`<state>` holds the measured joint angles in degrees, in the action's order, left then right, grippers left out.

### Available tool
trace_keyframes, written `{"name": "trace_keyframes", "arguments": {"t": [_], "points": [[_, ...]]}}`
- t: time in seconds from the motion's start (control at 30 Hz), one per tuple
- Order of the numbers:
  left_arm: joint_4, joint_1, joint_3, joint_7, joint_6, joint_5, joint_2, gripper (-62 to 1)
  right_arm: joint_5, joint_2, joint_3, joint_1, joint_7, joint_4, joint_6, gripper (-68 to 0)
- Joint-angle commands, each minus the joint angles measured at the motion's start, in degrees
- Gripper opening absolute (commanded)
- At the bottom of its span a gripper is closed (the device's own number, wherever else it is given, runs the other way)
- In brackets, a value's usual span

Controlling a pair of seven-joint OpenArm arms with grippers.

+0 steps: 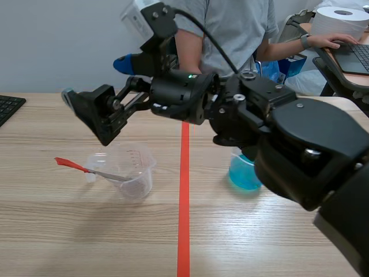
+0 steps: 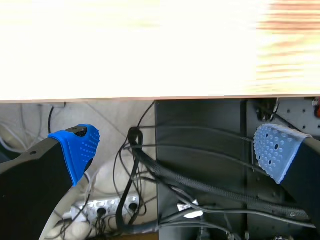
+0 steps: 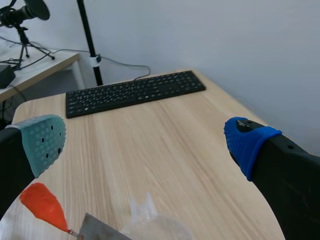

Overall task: Do the redox reaction experiment.
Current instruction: 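Return to the home posture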

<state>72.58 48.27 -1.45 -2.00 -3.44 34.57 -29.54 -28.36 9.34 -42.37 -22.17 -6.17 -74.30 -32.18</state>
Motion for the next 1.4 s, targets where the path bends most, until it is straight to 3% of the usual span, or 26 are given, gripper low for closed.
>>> {"name": "trace_keyframes", "arguments": {"t": [0.0, 0.1, 0.37, 0.67, 0.93, 1.07, 1.23, 1.37], "points": [[0.46, 0.52, 0.20, 0.00, -0.28, -0.02, 0.15, 1.4, -1.57, 2.49, 1.38, -0.26, -1.31, -4.17, 1.07, 0.4], [0.46, 0.09, 0.20, 0.37, -0.31, -0.02, 0.15, 1.4, -2.36, 6.62, 4.13, 2.62, -1.27, -10.10, 2.58, 0.4], [0.46, 0.13, 0.20, 0.37, -0.31, -0.02, 0.15, 1.4, -4.44, 18.12, 14.10, 15.10, -0.76, -24.63, 3.13, 0.4], [0.46, 0.15, 0.20, 0.42, -0.31, -0.02, 0.15, 1.4, -9.79, 29.51, 31.36, 36.30, 0.28, -37.92, 3.91, 0.4], [0.83, 1.55, 2.38, 1.40, -0.33, -3.06, 0.11, 1.4, -10.99, 31.28, 43.60, 52.26, 0.74, -44.00, 3.91, 0.4], [4.09, 5.99, 6.71, -2.56, -1.03, -6.08, 0.13, 1.4, -12.46, 31.28, 46.12, 53.13, 4.09, -44.26, 4.11, 0.4], [12.26, 10.86, 11.76, -6.67, -2.27, -9.18, 0.15, 1.4, -12.46, 31.28, 47.56, 53.11, 4.81, -44.26, 4.42, 0.4], [20.81, 12.94, 14.80, -7.63, -2.29, -14.19, 1.33, 1.4, -12.46, 31.28, 47.60, 53.11, 5.01, -44.26, 4.79, 0.4]]}}
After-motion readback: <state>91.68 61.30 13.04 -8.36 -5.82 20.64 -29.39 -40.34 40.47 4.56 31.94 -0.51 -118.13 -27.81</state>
